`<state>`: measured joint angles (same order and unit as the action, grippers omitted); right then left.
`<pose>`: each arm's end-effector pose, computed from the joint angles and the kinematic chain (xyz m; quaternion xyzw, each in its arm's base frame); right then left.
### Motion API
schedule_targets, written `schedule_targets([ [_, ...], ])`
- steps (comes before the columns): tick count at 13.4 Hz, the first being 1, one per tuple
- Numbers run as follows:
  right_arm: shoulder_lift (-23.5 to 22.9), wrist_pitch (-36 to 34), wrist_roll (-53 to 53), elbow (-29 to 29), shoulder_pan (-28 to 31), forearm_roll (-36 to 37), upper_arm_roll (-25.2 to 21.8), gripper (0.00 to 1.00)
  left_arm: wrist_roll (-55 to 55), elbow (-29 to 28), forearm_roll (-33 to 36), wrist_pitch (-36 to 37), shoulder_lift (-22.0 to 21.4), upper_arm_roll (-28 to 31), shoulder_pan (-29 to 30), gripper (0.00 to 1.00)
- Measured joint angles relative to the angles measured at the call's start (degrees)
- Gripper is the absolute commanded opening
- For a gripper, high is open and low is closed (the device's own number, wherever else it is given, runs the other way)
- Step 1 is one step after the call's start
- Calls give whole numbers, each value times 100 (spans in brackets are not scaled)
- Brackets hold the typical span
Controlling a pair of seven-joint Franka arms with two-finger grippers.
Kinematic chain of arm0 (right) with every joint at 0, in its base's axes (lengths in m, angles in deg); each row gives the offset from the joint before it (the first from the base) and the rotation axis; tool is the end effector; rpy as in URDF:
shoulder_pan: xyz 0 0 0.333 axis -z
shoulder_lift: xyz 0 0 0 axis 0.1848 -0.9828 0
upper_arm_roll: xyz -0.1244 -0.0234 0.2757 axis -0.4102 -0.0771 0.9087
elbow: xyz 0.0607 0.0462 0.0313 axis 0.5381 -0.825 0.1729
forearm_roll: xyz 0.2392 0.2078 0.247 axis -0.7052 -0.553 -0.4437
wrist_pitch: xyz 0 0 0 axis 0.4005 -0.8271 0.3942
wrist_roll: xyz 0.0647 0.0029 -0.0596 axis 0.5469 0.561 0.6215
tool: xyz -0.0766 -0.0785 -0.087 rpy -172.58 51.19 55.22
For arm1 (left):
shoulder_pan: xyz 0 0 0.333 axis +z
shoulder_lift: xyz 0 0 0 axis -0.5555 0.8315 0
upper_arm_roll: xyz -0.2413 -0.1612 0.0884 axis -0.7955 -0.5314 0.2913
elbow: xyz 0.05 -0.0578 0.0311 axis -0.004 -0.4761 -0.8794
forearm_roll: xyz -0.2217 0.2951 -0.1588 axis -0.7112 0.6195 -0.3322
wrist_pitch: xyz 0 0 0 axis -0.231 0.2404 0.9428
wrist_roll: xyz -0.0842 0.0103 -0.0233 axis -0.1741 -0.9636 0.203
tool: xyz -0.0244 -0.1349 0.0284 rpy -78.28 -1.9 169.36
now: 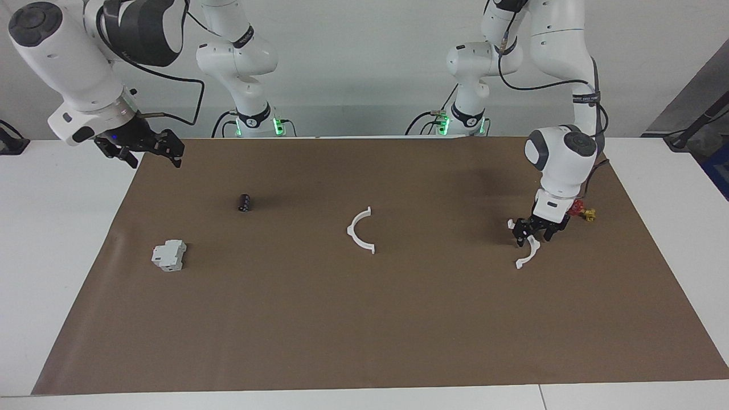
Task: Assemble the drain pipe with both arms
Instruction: 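Reach the left gripper to the other white clamp half and grasp it, then lift and carry the clamp half toward the placed half with the left gripper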
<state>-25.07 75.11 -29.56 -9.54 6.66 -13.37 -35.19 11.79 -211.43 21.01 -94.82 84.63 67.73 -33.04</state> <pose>0.5500 -0.0686 0.5281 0.9980 -0.0008 -0.0628 0.0074 0.5662 0.0157 0.2393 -0.9939 -0.0533 -0.0967 0.0052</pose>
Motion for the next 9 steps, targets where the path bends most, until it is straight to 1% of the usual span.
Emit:
schedule_targets([
  [1,0,0,0,0,0,0,0,100,-1,1,0,-6,11,-2,-1,0],
  [4,0,0,0,0,0,0,0,100,-1,57,-1,0,0,-22,-33,0],
  [6,0,0,0,0,0,0,0,100,-1,123,-1,140,-5,-57,-69,0],
  [9,0,0,0,0,0,0,0,100,-1,429,-1,868,-102,-65,-114,0],
])
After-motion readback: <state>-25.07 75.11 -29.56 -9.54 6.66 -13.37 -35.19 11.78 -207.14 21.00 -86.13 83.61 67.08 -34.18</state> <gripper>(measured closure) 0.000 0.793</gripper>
